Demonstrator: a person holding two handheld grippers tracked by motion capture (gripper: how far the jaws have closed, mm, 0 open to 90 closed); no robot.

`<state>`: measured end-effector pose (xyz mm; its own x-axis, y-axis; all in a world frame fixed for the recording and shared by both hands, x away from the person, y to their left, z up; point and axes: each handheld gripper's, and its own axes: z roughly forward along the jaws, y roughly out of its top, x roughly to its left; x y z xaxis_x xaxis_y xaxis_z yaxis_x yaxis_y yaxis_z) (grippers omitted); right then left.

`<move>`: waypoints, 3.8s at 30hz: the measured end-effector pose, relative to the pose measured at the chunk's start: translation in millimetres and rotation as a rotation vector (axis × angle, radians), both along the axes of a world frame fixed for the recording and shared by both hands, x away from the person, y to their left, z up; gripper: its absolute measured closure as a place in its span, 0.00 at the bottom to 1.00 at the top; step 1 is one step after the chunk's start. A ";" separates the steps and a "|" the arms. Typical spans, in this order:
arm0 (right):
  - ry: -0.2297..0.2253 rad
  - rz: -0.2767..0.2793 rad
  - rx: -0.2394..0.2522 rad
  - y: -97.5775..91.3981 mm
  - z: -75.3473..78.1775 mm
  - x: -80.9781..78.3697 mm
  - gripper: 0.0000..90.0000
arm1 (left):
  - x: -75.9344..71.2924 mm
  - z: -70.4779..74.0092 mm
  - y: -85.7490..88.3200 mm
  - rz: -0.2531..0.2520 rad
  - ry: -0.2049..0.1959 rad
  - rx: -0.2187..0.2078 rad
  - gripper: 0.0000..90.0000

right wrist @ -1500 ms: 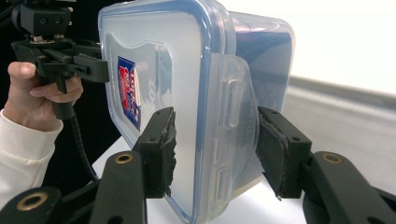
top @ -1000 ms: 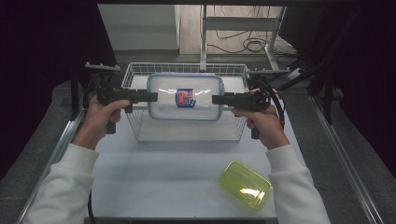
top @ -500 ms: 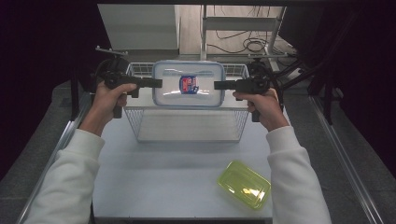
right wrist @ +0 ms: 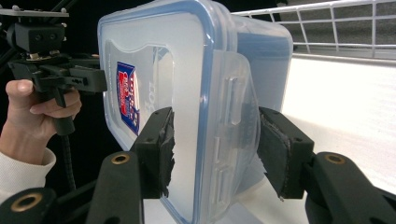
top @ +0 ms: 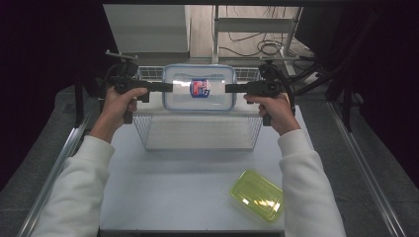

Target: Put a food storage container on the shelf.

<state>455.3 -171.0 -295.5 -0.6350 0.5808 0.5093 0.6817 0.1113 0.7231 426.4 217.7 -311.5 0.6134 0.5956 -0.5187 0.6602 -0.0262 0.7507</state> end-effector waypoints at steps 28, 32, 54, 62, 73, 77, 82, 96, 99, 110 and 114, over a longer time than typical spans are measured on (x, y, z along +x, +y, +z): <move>-0.113 -0.142 -0.074 -1.9 6.5 -19.7 0.50 | -8.9 -1.4 0.2 0.093 -0.036 0.059 0.27; -0.141 -0.093 -0.098 -5.5 -0.1 -37.1 0.69 | -25.5 -4.3 2.2 0.075 -0.058 0.059 0.26; -0.177 0.020 -0.216 31.9 -39.7 -41.7 0.99 | -66.2 -40.2 5.3 0.037 -0.065 0.071 0.26; -0.146 -0.032 -0.181 23.2 -40.2 -30.1 0.99 | -66.8 -39.6 2.2 0.030 -0.068 0.082 0.26; -0.171 -0.030 -0.146 8.9 -39.1 -44.8 0.99 | -74.0 -50.3 5.3 0.037 -0.055 0.085 0.26; -0.166 -0.019 -0.133 -1.4 -42.5 -57.5 0.99 | -81.9 -55.3 5.4 0.035 -0.048 0.073 0.26; -0.148 -0.007 -0.136 -19.4 -55.9 -76.2 0.98 | -107.4 -70.2 -0.2 0.012 -0.060 0.088 0.26; -0.145 0.001 -0.222 -51.4 -110.7 -147.9 0.53 | -149.3 -119.0 -17.7 -0.030 -0.020 0.163 0.25; -0.137 0.002 -0.250 -55.7 -118.3 -154.3 0.50 | -152.7 -125.2 -19.4 -0.028 -0.002 0.194 0.25; -0.102 0.000 -0.285 -78.3 -137.3 -171.7 0.41 | -170.2 -164.9 -16.6 0.011 0.081 0.279 0.26; -0.095 -0.033 -0.285 -90.4 -139.0 -178.4 0.41 | -171.2 -169.9 -16.9 0.003 0.086 0.289 0.25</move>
<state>276.9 -261.4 -434.5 -0.6506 0.7129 0.2619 0.6192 0.2982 0.7264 255.2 200.7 -481.3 0.5727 0.7279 -0.3771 0.7213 -0.2288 0.6538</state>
